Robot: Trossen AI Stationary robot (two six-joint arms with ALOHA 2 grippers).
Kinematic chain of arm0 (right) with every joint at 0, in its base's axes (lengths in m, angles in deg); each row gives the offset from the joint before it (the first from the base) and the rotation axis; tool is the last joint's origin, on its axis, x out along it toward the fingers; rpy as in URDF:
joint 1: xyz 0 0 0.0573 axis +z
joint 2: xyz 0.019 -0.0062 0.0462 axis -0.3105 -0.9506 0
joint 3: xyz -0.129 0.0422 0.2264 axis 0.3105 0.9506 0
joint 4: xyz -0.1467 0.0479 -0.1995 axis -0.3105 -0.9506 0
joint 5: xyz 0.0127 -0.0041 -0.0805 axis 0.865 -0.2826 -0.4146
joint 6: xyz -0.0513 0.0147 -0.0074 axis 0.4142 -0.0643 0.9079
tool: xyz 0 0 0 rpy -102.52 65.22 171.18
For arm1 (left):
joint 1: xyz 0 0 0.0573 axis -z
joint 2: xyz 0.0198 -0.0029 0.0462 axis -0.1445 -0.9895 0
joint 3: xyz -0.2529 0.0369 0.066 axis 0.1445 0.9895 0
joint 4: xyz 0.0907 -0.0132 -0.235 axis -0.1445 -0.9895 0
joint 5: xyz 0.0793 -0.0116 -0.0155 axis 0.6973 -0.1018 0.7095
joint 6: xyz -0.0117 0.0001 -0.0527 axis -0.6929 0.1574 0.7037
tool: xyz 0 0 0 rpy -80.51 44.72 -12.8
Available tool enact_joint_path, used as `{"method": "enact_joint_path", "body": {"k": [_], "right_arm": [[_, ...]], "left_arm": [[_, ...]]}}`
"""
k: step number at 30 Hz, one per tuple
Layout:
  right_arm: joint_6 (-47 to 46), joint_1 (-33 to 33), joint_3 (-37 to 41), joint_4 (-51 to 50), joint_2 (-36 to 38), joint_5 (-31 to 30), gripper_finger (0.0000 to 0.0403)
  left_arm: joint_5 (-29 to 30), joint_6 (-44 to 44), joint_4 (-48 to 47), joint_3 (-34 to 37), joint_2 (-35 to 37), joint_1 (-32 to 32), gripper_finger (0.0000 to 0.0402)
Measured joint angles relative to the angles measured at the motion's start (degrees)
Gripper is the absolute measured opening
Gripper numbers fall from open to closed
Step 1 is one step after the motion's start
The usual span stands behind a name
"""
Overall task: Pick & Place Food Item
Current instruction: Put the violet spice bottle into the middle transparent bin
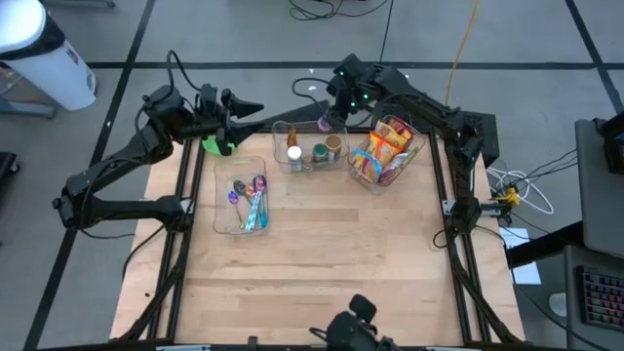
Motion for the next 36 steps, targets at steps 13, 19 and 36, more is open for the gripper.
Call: {"method": "enact_joint_path", "body": {"k": [13, 19, 36], "right_arm": [[-1.98, -0.15, 10.82, 5.06, -0.01, -4.22, 0.0197], [-3.44, -0.15, 14.15, 10.16, 0.00, -4.11, 0.0197], [-2.25, -0.15, 20.46, 14.45, 0.09, -4.09, 0.0197]], "left_arm": [[0.03, -0.15, -2.85, 0.04, 0.00, 0.00, 0.0312], [0.04, 0.08, -2.84, 0.04, -0.26, 0.00, 0.0312], [-0.26, 1.97, -3.91, 0.04, -4.20, 0.04, 0.0312]]}}
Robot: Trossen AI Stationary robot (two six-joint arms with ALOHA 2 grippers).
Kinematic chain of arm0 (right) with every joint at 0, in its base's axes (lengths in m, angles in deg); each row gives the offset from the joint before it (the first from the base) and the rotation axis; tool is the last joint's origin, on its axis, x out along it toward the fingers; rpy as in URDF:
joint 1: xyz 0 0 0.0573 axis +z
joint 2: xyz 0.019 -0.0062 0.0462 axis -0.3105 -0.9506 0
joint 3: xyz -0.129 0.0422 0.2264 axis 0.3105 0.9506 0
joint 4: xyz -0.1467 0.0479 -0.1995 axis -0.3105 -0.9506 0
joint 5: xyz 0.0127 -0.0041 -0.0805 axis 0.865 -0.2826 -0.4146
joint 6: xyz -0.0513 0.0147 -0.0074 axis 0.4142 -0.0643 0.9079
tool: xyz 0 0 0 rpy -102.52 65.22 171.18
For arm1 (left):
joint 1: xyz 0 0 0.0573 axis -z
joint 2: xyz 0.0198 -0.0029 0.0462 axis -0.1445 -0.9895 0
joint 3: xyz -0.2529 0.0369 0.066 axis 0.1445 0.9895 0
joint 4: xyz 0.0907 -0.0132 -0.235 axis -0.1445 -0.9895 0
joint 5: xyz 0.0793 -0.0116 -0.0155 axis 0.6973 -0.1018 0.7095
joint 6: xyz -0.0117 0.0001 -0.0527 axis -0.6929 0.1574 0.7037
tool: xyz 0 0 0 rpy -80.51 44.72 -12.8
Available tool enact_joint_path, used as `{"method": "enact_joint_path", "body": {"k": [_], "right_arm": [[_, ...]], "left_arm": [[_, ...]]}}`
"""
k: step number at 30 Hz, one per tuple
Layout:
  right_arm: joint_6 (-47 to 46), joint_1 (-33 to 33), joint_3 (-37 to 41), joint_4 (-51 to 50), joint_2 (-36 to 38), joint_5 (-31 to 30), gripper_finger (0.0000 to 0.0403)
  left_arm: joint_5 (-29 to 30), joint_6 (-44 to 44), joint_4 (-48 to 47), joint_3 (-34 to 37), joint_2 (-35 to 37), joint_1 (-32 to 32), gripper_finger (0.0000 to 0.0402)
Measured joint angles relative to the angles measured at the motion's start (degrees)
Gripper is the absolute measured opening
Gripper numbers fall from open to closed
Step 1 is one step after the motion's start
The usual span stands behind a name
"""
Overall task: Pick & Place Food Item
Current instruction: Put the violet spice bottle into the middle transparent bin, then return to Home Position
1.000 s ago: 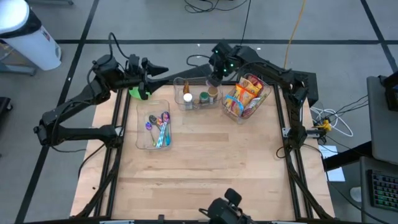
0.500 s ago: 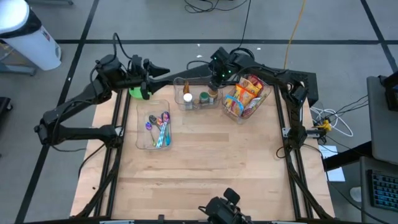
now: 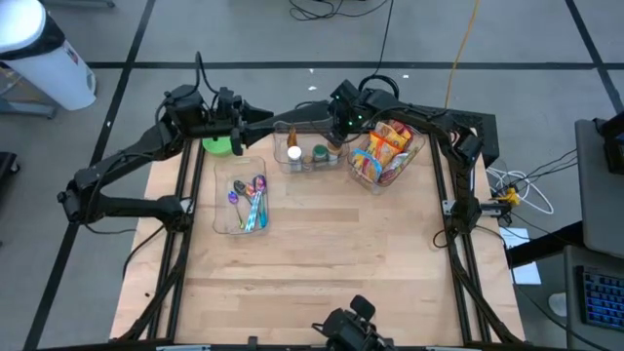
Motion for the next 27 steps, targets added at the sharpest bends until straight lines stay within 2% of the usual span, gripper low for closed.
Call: {"method": "enact_joint_path", "body": {"k": [9, 16, 27], "right_arm": [[1.64, -0.20, 0.09, 0.30, -0.09, 0.20, 0.0198], [2.03, -0.20, 0.09, 0.95, -0.09, 0.26, 0.0245], [1.89, 0.25, 0.09, 2.36, 2.14, 1.91, 0.0241]], "left_arm": [[-0.01, -0.25, 0.09, 0.00, 0.02, -0.04, 0.0312], [-0.02, -0.40, 0.09, 0.00, 0.02, -0.04, 0.0312], [0.00, -1.78, 0.15, 0.00, 0.19, -0.04, 0.0312]]}}
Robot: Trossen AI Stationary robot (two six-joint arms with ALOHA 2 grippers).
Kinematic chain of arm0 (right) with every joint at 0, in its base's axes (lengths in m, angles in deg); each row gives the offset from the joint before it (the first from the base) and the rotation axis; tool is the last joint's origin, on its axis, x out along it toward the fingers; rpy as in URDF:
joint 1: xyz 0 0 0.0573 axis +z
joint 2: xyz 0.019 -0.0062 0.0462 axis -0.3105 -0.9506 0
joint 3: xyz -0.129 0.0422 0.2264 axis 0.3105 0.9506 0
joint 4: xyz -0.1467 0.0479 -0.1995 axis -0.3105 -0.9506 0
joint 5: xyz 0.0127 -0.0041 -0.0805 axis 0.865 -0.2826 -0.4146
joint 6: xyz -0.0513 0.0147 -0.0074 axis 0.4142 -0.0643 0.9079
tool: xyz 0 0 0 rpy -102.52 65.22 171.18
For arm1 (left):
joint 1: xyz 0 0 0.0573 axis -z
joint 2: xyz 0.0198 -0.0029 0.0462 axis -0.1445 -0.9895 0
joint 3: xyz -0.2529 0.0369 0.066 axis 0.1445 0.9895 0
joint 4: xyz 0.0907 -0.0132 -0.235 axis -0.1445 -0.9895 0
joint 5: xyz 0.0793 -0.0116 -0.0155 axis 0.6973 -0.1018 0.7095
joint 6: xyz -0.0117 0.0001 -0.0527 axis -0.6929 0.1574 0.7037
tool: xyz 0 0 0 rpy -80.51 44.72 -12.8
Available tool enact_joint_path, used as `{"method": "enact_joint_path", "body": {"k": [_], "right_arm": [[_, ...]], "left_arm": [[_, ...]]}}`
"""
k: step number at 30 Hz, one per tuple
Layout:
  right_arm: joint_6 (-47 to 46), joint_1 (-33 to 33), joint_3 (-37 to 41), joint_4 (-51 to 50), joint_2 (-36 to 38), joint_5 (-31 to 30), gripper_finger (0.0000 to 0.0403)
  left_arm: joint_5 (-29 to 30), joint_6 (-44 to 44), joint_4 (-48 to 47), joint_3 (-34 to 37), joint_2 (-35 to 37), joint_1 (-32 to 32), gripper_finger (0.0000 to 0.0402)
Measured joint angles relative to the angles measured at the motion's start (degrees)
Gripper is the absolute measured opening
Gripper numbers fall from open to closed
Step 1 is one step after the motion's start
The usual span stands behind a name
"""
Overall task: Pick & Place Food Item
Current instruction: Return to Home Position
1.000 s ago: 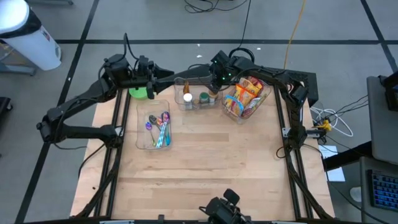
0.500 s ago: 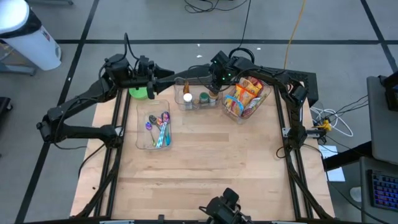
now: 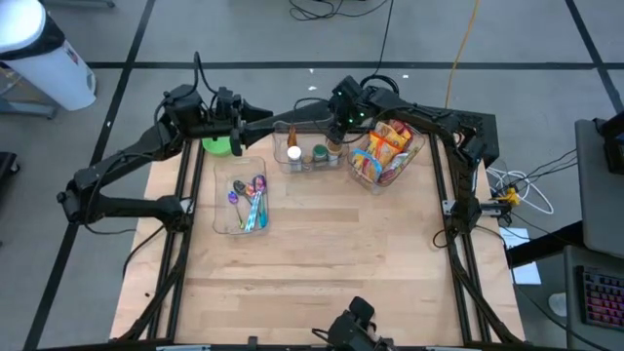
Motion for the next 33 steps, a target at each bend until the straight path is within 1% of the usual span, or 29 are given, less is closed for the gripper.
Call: {"method": "enact_joint_path", "body": {"k": [5, 9, 12, 14, 16, 18, 20, 22, 25, 28, 30, 33], "right_arm": [[-0.62, 0.75, 0.00, 3.48, 5.36, 0.00, 0.0240], [-0.76, 1.30, -0.09, 7.89, 11.25, 0.02, 0.0226], [-0.77, 1.90, -0.09, 9.81, 15.75, -0.14, 0.0202], [-1.05, 2.28, -0.09, 10.48, 18.71, -0.11, 0.0182], [-1.78, 2.39, -0.06, 10.75, 21.63, -0.12, 0.0158], [-2.87, 2.37, 1.64, 12.06, 25.00, -0.15, 0.0134], [-3.73, 2.36, 5.87, 16.01, 29.16, -0.18, 0.0110], [-4.23, 2.36, 12.02, 21.34, 33.79, -0.17, 0.0089], [-5.93, 3.11, 23.77, 32.93, 41.65, -0.29, 0.0060], [-5.56, 4.64, 35.25, 44.84, 49.39, -0.47, 0.0035], [-4.99, 6.27, 42.00, 52.04, 53.97, -2.85, 0.0020], [-4.32, 8.94, 50.90, 59.54, 59.22, -8.85, 0.0003]], "left_arm": [[0.02, -1.12, 0.06, 0.00, 3.13, -2.10, 0.0312], [0.02, 0.23, -0.15, 0.00, 7.50, -4.92, 0.0305], [0.02, 0.74, -0.74, 0.00, 11.81, -7.11, 0.0282], [0.43, 0.62, -3.03, -0.02, 14.94, -8.62, 0.0260], [1.48, -0.41, -7.23, -0.04, 18.19, -10.10, 0.0234], [3.90, -1.75, -13.17, -0.04, 21.21, -11.29, 0.0209], [6.72, -2.94, -18.61, 0.21, 24.52, -11.99, 0.0185], [9.36, -3.18, -20.53, 1.58, 28.00, -12.37, 0.0163], [12.97, -2.23, -19.46, 4.82, 33.72, -12.37, 0.0137], [17.18, 0.39, -17.21, 9.31, 39.38, -12.37, 0.0120], [18.81, 2.29, -14.53, 13.06, 42.98, -12.37, 0.0112], [20.05, 4.97, -10.31, 19.52, 46.81, -12.37, 0.0105]]}}
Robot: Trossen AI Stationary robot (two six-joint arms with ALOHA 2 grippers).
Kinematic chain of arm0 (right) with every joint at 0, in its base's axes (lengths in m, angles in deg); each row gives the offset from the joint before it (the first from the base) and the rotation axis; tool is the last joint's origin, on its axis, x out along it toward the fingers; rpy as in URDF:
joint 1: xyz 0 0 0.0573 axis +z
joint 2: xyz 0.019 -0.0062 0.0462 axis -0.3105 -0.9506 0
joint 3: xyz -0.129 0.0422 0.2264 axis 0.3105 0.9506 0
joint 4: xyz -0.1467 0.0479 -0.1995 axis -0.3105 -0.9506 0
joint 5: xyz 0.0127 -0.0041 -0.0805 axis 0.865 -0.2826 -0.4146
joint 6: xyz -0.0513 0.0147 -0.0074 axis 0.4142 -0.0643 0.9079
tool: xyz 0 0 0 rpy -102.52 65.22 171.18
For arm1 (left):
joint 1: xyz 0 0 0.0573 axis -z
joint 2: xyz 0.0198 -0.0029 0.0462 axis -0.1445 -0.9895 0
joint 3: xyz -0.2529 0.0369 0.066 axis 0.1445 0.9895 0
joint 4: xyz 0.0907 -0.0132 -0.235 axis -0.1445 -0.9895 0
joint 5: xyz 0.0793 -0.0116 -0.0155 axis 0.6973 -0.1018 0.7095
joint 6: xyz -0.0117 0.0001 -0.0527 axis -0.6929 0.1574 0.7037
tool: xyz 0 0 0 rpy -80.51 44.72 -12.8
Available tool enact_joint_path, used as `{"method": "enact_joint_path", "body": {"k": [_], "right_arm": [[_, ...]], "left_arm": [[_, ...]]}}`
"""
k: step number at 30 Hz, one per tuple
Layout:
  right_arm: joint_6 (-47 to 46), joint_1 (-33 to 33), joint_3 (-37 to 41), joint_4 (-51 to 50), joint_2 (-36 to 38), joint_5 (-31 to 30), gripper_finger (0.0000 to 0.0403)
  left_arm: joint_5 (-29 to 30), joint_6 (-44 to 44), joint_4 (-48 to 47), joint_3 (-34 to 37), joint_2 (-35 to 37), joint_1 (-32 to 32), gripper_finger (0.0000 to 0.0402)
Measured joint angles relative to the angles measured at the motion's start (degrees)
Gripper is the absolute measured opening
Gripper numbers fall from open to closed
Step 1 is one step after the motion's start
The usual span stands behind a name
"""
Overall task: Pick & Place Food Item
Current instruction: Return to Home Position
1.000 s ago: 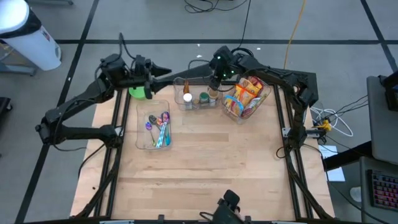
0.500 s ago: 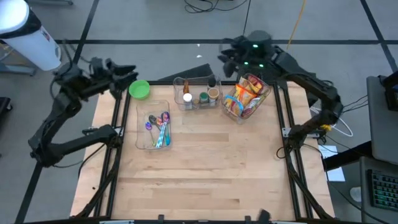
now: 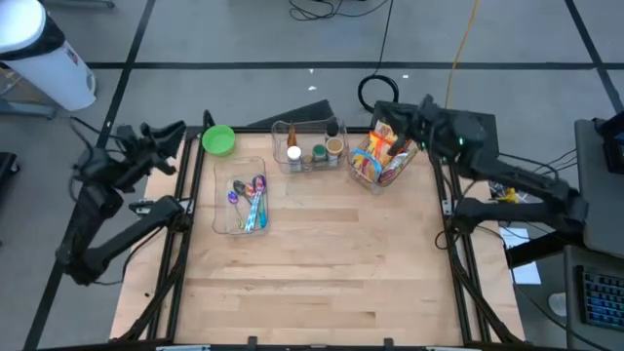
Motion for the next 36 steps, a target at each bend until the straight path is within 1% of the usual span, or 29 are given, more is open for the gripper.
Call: {"method": "enact_joint_path", "body": {"k": [3, 6, 10, 17, 21, 25, 29, 32, 36], "right_arm": [[-0.29, 2.10, 7.79, 4.08, 3.76, -4.36, 0.0005], [-2.85, 3.51, 14.56, 8.10, 6.51, -6.52, 0.0003], [-4.33, 4.31, 22.44, 12.97, 8.45, -6.61, 0.0001], [-8.72, 4.20, 33.06, 15.96, 12.01, -8.05, 0.0001], [-10.33, 3.66, 38.27, 17.62, 17.07, -7.93, 0.0001], [-10.23, 2.52, 41.69, 14.13, 23.45, -7.99, 0.0001], [-10.21, 1.21, 42.81, 8.00, 29.46, -8.03, 0.0000], [-10.35, 0.44, 42.81, 2.64, 32.44, -8.01, 0.0000], [-10.35, -0.69, 42.81, -4.11, 34.98, -8.10, 0.0000]], "left_arm": [[-0.03, 1.75, 4.49, 6.14, 1.36, 0.00, 0.0102], [0.03, 2.86, 8.86, 11.29, 1.01, 0.05, 0.0102], [-0.38, 2.97, 15.16, 16.09, -0.71, 0.16, 0.0101], [-0.45, 4.30, 20.59, 22.37, -4.82, 2.52, 0.0101], [0.63, 4.23, 23.13, 23.76, -5.97, 3.94, 0.0101], [1.02, 3.43, 23.07, 23.80, -5.92, 4.26, 0.0101], [1.02, 2.35, 22.92, 23.80, -5.84, 4.26, 0.0101], [1.02, 0.82, 21.59, 23.80, -5.84, 4.26, 0.0101], [1.02, -0.51, 16.75, 23.80, -5.86, 4.26, 0.0101]]}}
